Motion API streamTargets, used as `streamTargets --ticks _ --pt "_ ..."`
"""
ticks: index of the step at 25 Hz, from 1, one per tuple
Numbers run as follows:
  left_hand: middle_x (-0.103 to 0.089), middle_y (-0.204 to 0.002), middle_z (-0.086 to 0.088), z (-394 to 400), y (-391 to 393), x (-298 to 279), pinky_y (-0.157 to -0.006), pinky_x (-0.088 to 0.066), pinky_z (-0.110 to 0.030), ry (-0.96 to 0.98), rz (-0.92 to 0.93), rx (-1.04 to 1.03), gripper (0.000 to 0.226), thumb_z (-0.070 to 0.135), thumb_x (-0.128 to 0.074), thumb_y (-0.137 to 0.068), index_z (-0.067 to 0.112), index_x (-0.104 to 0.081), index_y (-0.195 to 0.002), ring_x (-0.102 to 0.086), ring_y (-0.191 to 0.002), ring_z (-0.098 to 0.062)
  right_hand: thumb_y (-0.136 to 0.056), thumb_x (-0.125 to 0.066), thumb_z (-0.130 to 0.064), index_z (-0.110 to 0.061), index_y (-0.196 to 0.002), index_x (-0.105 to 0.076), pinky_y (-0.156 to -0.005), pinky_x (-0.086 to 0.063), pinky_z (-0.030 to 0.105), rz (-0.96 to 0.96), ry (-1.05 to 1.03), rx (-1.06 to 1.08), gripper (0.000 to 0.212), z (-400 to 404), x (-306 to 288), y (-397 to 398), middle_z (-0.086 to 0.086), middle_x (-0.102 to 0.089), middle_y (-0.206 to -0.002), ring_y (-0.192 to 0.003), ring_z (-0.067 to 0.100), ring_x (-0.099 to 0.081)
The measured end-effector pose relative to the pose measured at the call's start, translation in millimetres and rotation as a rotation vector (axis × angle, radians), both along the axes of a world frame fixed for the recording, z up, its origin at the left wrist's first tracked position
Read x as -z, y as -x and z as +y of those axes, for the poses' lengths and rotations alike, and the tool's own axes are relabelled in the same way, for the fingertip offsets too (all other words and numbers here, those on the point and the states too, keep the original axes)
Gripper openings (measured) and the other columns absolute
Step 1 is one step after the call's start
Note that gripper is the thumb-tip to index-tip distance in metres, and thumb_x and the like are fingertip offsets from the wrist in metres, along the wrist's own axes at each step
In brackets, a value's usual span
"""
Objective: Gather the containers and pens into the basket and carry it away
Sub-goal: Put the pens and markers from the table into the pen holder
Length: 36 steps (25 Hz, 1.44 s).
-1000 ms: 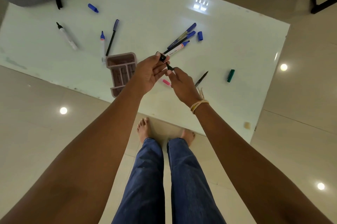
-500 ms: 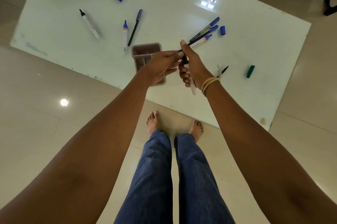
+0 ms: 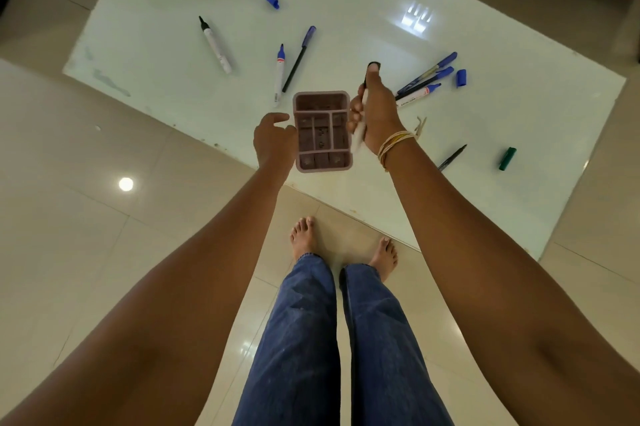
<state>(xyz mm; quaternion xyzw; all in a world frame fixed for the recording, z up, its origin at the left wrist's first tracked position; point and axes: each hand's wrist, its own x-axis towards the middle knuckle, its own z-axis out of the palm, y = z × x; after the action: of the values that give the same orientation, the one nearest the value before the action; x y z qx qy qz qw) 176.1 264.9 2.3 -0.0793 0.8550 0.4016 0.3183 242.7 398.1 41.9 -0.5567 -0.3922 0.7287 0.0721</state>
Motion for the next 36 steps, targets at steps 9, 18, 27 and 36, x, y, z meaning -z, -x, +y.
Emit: streamTargets --ticks 9,18,27,36 --pt "-0.047 -0.145 -0.007 -0.6 11.6 8.1 -0.09 -0.054 -0.048 -0.024 -0.324 0.27 0.07 0.014 -0.059 -0.094 0.034 -0.022 -0.15 -0.054 -0.125 -0.032 -0.098 -0.053 -0.032 -0.004 -0.105 -0.064 -0.08 -0.051 0.025 -0.279 -1.008 -0.347 0.031 0.0 27.0 25.7 0.009 -0.067 -0.097 -0.09 0.018 -0.064" --pt "-0.058 -0.134 -0.009 2.0 7.9 9.1 -0.101 -0.047 -0.055 -0.054 -0.257 0.373 0.067 -0.002 -0.056 -0.09 0.026 -0.032 -0.146 -0.057 -0.122 -0.032 -0.093 -0.06 -0.025 -0.006 -0.094 -0.07 -0.073 -0.047 0.002 -0.212 -0.893 -0.229 0.022 13.5 44.8 1.6 -0.007 -0.067 -0.082 -0.076 0.006 -0.062" --pt "-0.06 -0.13 -0.008 4.5 -1.5 12.2 -0.099 -0.05 -0.052 -0.037 -0.235 0.376 0.068 -0.001 -0.054 -0.091 0.029 -0.03 -0.147 -0.059 -0.118 -0.03 -0.093 -0.058 -0.038 -0.006 -0.064 -0.06 -0.054 -0.043 0.017 -0.177 -1.011 -0.053 0.043 18.0 30.0 2.0 0.001 -0.059 -0.053 -0.049 0.006 -0.051" --pt "-0.058 -0.126 -0.008 4.3 -18.1 15.7 -0.085 -0.053 -0.034 0.09 0.011 0.218 0.053 0.018 -0.054 -0.092 0.018 -0.037 -0.142 -0.061 -0.11 -0.024 -0.091 -0.058 -0.043 -0.015 -0.116 -0.054 -0.055 -0.048 0.02 -0.222 -0.806 -0.494 0.037 1.1 52.9 -30.1 -0.008 -0.053 -0.059 -0.055 0.003 -0.054"
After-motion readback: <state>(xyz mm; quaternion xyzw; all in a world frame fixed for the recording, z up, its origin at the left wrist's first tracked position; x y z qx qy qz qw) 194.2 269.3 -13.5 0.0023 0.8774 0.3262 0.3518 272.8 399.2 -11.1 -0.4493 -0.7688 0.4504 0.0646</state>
